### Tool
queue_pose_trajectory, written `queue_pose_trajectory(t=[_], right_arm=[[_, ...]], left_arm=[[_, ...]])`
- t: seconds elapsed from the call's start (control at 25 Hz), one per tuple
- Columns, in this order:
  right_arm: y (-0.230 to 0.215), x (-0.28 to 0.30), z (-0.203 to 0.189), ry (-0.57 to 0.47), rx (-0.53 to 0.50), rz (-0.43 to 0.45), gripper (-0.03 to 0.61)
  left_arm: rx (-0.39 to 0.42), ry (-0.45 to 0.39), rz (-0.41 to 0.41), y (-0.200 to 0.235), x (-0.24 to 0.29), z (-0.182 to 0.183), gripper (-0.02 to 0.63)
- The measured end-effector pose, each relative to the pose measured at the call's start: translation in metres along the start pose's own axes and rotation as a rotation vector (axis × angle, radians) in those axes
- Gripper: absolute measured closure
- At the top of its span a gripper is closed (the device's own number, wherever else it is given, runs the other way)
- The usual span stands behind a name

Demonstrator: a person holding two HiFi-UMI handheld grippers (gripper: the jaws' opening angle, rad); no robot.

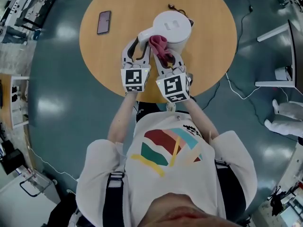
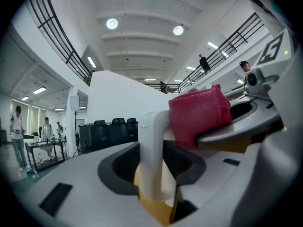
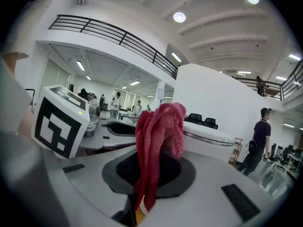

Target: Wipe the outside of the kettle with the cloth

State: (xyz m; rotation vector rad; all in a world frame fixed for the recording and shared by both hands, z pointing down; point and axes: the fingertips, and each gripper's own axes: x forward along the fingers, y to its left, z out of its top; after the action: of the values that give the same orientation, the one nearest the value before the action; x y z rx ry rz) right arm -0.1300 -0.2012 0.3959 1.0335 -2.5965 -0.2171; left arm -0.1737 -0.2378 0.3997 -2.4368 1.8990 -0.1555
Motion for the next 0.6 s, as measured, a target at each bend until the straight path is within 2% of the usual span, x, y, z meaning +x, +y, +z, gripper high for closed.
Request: queue_pose_trajectory(t=[0.36, 0.6], right_arm=[[0.004, 0.024, -0.012, -0.037, 0.019, -0.029, 0.54], [-0.002, 0.012, -0.022, -0.055, 0.021, -0.05, 0.538]], left_arm=[[0.012, -0.016, 0.01, 0.009, 0.003, -0.007, 0.419], [0.022, -0.05, 0.005, 0.002, 0.002, -0.012, 0.419]])
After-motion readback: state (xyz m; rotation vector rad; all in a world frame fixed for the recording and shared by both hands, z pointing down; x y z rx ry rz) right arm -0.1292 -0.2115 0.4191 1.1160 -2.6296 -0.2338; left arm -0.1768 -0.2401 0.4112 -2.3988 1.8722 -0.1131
